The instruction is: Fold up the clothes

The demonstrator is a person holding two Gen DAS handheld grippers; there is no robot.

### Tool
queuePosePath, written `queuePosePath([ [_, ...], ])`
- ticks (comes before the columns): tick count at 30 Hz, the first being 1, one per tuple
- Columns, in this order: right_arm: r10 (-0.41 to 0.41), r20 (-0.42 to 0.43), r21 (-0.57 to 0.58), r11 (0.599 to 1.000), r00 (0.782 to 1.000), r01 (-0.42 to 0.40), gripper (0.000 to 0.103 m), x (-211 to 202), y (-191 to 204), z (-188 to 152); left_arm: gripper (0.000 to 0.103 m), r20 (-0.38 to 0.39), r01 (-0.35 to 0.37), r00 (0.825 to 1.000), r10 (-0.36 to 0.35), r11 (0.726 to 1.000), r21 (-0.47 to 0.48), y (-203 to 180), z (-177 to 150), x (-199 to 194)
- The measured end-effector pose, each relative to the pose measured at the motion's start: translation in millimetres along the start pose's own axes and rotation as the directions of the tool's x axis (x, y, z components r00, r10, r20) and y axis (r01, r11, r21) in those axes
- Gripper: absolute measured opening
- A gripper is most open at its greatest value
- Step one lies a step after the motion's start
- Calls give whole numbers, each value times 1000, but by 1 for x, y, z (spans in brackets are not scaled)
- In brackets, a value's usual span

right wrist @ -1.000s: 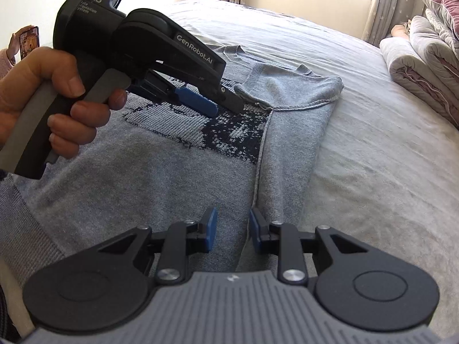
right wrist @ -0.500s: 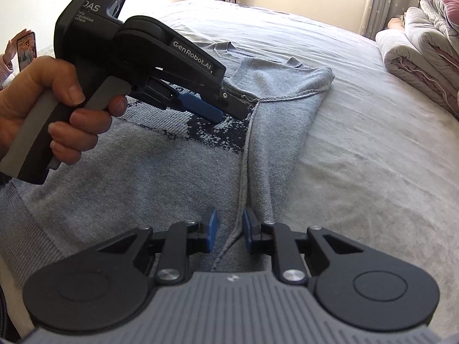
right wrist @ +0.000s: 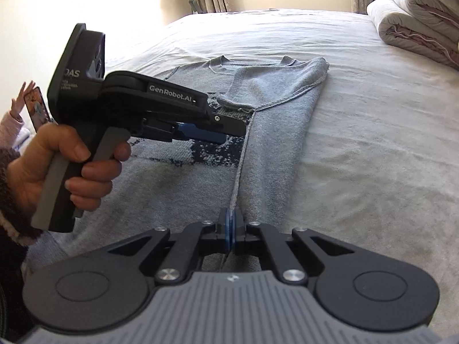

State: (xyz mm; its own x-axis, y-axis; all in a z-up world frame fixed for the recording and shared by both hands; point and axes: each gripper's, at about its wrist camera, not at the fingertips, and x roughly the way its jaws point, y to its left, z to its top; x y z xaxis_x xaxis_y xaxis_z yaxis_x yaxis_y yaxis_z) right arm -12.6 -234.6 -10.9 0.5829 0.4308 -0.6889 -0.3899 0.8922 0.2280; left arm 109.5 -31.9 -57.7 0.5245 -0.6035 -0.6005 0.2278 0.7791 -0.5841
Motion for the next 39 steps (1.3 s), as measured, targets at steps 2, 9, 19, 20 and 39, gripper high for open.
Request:
queuePosePath([
  [2, 11, 5, 8, 1000, 1000, -11, 1, -2, 0, 2, 26, -3, 8, 1000, -8, 1000, -7, 1, 0, 1],
  [9, 30, 13, 11, 999, 999, -31, 1, -6, -2, 4, 22, -38, 67, 997, -69, 996, -51, -2, -4, 12],
  [19, 177, 50, 184, 966, 983, -183, 1, -5, -22, 9, 3, 54, -56, 997, 52, 996, 68, -22, -4, 0],
  [20, 195, 54, 205, 958, 979, -202, 1, -3, -24, 10, 3, 62, -73, 996, 68, 993, 90, -24, -2, -3],
  [39, 223, -45, 127, 968, 974, -216, 13, 1, -5, 7, 21, -84, -128, 988, 130, 991, 27, -12, -19, -39],
])
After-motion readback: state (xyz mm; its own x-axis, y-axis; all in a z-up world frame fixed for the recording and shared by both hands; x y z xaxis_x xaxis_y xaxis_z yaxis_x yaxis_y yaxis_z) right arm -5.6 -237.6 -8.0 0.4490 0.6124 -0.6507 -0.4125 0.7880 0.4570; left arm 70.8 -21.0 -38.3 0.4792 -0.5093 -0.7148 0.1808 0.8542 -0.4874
